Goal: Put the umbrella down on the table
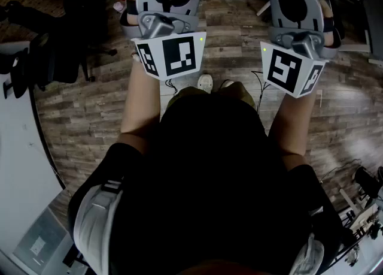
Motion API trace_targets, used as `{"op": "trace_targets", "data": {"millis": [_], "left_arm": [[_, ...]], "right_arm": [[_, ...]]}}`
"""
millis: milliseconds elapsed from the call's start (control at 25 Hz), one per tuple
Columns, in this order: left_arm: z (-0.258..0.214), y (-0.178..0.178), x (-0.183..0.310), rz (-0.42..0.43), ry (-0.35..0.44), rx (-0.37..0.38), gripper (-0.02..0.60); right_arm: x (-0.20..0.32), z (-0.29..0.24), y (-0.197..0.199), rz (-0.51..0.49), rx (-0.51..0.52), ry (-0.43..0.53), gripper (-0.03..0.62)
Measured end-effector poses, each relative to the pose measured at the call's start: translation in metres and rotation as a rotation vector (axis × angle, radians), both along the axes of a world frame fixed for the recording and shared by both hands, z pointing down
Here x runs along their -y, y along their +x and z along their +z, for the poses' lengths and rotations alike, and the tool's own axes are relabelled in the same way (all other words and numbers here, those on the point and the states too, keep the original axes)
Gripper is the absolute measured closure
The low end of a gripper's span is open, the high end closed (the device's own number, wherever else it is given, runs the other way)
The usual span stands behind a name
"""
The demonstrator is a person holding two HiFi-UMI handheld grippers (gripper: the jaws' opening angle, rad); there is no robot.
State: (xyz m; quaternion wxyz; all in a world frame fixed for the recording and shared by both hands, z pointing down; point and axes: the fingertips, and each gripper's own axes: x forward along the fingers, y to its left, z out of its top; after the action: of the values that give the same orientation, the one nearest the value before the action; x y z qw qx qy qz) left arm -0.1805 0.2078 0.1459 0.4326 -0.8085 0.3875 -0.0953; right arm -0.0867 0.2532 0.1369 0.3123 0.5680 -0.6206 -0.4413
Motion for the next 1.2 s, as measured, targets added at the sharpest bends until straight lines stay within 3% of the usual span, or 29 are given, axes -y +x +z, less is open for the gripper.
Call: {"op": "trace_targets", "data": {"millis": [1200], "left_arm": [[0.002,-0.033,0.011,0.018,-0.012,-0.015,0.371]], "right_arm": [[0.002,0.005,-0.033,0.021,-0.028,-0.016,0.566]]}}
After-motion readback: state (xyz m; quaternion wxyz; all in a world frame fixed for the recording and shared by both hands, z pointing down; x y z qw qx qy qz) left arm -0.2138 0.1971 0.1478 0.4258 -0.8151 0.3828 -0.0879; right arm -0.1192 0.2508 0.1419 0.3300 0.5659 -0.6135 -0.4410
